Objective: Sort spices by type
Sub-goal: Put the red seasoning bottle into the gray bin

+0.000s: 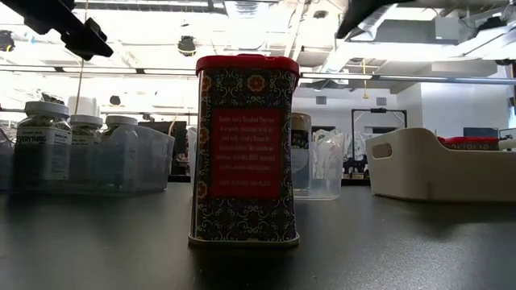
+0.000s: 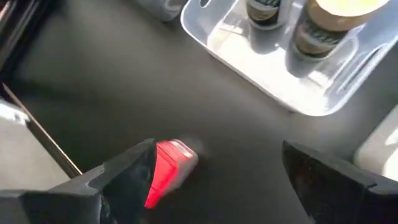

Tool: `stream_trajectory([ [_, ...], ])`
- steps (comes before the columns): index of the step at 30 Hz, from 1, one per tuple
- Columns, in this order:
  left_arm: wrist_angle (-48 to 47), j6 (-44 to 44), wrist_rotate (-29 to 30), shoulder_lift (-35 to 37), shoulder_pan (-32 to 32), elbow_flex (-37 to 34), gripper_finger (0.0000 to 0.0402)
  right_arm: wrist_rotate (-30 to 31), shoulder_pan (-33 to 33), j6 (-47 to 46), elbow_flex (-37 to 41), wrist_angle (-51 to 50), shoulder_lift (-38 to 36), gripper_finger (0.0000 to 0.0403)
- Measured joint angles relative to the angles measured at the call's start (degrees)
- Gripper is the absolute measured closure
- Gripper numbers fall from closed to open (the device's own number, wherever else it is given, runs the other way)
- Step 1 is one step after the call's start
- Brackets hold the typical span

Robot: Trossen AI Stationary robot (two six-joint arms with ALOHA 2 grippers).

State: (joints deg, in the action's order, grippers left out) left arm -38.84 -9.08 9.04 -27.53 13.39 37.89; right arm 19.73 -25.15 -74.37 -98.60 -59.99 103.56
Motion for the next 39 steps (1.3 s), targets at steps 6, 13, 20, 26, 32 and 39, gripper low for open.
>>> stream_trajectory([
  [6, -1.44, 1.29, 0.57, 1.88, 0.00, 0.00, 0.0152, -0.69, 0.59, -8.93, -17.76, -8.65, 13.17, 0.0031],
  [13, -2.74, 1.52, 0.67, 1.58, 0.00, 0.00, 0.0152, -8.16, -0.40, -19.95, -32.95, -17.41, 25.47, 0.0031],
  [20, -2.65, 1.92, 0.67, 1.62, 0.00, 0.00, 0.0152, -11.03, -2.53, -27.54, -36.07, -16.09, 29.93, 0.0031],
  [26, -2.64, 1.97, 0.67, 1.57, 0.00, 0.02, 0.0152, -11.04, -3.44, -30.53, -36.10, -16.28, 29.91, 0.0031],
  [32, -2.63, 2.40, 0.67, 1.55, 0.00, 0.02, 0.0152, -10.70, -3.41, -27.66, -36.07, -12.48, 31.04, 0.0031],
  [39, -2.59, 2.43, 0.67, 1.55, 0.02, 0.04, 0.0152, -11.45, -2.83, -27.04, -36.10, -11.09, 33.39, 0.0031],
])
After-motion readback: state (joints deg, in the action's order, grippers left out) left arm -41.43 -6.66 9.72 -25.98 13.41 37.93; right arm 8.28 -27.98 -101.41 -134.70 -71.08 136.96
